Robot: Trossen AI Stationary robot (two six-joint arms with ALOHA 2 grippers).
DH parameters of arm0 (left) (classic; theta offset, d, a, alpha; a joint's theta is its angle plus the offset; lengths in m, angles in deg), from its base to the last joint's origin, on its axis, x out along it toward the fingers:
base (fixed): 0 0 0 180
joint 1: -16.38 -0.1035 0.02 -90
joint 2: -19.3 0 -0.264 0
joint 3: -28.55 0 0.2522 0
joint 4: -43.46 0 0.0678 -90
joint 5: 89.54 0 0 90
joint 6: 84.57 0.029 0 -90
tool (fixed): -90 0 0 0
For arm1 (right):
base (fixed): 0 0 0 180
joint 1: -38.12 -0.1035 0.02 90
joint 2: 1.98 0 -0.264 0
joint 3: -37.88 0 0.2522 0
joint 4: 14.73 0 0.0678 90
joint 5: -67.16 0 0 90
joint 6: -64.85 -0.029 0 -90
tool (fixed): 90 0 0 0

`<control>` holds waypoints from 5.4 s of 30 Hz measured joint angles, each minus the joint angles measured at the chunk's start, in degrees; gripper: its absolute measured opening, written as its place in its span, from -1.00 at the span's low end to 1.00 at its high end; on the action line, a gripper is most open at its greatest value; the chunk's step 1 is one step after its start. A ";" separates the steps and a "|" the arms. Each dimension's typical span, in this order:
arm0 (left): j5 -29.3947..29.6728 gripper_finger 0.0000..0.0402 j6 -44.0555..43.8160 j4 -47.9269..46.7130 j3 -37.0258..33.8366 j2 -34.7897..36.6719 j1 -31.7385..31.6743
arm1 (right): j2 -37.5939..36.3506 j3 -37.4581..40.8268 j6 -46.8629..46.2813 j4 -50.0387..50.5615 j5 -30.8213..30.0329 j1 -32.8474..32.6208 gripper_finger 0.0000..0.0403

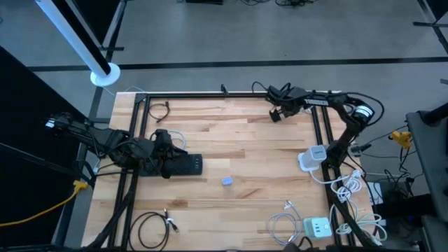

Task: Insert USB
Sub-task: Insert the white charger cable into the white charger adapter

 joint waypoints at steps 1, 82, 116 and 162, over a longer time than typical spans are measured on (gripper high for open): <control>0.00 -0.89 0.06 0.00 0.00 0.02 0.00 | 0.25 0.63 -5.51 -0.60 -0.50 0.46 -1.00; -7.59 -0.89 2.21 -4.87 0.00 0.26 0.20 | -2.40 7.50 7.35 -10.83 30.94 -21.59 -0.61; -10.77 -0.89 2.84 12.91 9.10 -35.77 -0.47 | -15.64 1.89 27.65 -24.34 37.28 -38.67 -0.91; 2.99 -0.54 6.85 23.66 20.48 -48.14 -0.24 | -10.81 -5.24 21.10 -21.45 30.06 -55.48 -0.91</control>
